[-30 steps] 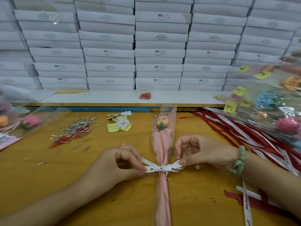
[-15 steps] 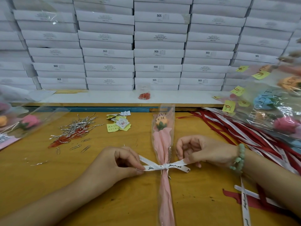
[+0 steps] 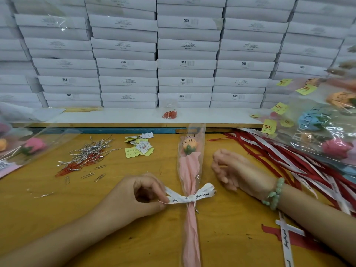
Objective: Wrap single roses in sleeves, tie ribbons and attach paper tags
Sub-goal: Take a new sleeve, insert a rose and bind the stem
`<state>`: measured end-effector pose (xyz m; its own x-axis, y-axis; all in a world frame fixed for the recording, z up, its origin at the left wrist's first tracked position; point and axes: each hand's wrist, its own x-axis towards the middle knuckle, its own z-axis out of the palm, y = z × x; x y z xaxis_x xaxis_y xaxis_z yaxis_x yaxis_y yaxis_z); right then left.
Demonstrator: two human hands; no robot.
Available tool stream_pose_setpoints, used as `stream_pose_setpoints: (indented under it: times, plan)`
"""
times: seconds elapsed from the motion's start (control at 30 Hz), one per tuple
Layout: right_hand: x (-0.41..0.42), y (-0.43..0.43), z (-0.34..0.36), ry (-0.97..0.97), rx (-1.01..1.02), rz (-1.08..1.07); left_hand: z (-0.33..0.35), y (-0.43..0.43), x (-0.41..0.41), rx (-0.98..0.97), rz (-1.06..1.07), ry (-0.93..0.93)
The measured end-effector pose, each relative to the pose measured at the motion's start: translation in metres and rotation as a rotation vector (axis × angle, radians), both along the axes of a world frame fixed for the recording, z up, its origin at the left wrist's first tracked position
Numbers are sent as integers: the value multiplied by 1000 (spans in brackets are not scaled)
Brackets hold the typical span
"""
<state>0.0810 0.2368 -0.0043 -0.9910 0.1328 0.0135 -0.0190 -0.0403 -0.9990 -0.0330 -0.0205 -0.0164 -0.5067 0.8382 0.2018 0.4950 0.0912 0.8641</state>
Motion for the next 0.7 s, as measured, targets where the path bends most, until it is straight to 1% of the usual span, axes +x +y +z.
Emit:
stream_pose_setpoints:
  times: [0.03,0.1,0.17,0.23,0.37,0.57,0.7]
  plan:
    - [-2,-2,-1,23,21,-71,1,0,1,-10,-36,5]
    - [-3,-5,-3,40,169,-149,3,-2,1,-10,-77,-3]
    - [-2,-8,-3,42,352,-136,4,-3,0,28,-60,-71]
    - [0,-11,-2,21,446,-99,5,-4,0,48,-31,-134]
    - [0,-11,-1,-31,410,-89,6,-2,4,59,-2,-143]
    - [-1,-9,-1,-30,271,-42,5,0,4,87,56,-175]
    - [-1,-9,1,16,283,56,3,0,4,119,149,-216]
